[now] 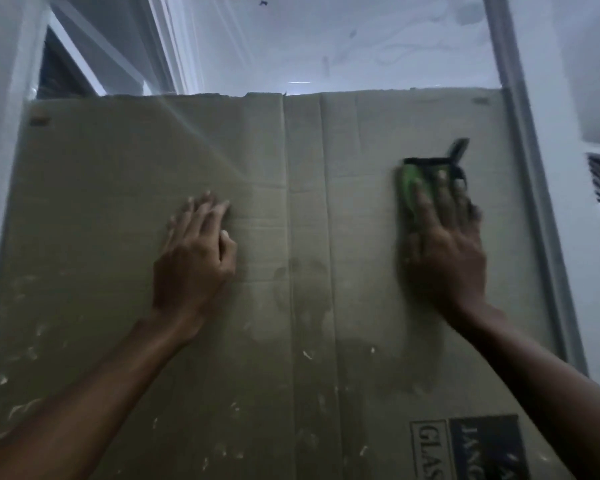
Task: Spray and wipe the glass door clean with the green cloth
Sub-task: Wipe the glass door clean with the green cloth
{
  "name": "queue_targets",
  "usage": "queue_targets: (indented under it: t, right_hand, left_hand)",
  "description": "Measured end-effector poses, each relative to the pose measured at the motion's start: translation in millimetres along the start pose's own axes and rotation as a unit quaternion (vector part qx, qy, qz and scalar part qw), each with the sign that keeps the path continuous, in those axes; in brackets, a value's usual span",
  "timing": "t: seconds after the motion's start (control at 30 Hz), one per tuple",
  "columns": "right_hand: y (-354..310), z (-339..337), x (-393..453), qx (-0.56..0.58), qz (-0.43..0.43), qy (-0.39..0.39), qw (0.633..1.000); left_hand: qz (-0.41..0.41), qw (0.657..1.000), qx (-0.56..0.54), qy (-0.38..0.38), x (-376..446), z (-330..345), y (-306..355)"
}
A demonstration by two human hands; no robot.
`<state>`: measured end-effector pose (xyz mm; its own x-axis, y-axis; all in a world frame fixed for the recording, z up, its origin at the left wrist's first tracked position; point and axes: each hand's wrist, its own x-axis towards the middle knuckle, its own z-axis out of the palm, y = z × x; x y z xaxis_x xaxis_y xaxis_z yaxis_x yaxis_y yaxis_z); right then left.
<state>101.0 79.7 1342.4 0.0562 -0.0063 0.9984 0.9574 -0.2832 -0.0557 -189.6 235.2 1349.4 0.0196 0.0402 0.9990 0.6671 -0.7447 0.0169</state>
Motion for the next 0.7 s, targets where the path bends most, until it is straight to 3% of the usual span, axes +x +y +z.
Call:
queue_targets:
  t: [0.07, 0.13, 0.2, 0.33, 0.37, 0.5, 0.57, 0.63, 0.7]
  right_hand:
    - [29.4, -11.3, -3.3, 0.026, 0.105, 0.020, 0.994]
    - [35.5, -12.6, -11.4, 0.036, 0.157, 0.046, 0.986]
    - [28.2, -8.5, -25.3, 0.027, 0.099, 0.041, 0.994]
    - [50.7, -10.2, -35.4, -0.011, -0.120, -0.021, 0.993]
    - [64.3, -13.3, -32.4, -0.016, -0.120, -0.016, 0.993]
    - [96.7, -27.0, -30.3, 0.020, 0.043, 0.003, 0.999]
    - [91.1, -25.4, -40.0, 0.031, 0.082, 0.005, 0.996]
    - [74.7, -19.3, -56.4, 0.031, 0.091, 0.018, 0.995]
    - [65.4, -14.0, -76.0, 0.018, 0.011, 0.004, 1.000]
  left_hand:
    - [-0.011, 1.000, 0.010, 0.004, -0.6, -0.8, 7.7]
    - [-0.015, 1.000, 0.011, 0.008, -3.1, -0.2, 20.2]
    - [0.012, 1.000, 0.002, 0.005, -6.0, 2.6, 38.5]
    - [0.098, 0.995, -0.002, -0.025, -9.1, 17.9, 81.1]
    - [0.108, 0.994, 0.000, -0.033, -9.0, 22.4, 89.3]
    - [0.094, 0.994, 0.009, -0.054, -7.8, 35.1, 101.4]
    - [0.093, 0.994, 0.011, -0.050, -10.0, 38.4, 102.0]
    - [0.096, 0.994, 0.011, -0.050, -11.5, 38.4, 101.4]
    - [0.098, 0.994, 0.015, -0.054, -11.4, 38.1, 101.0]
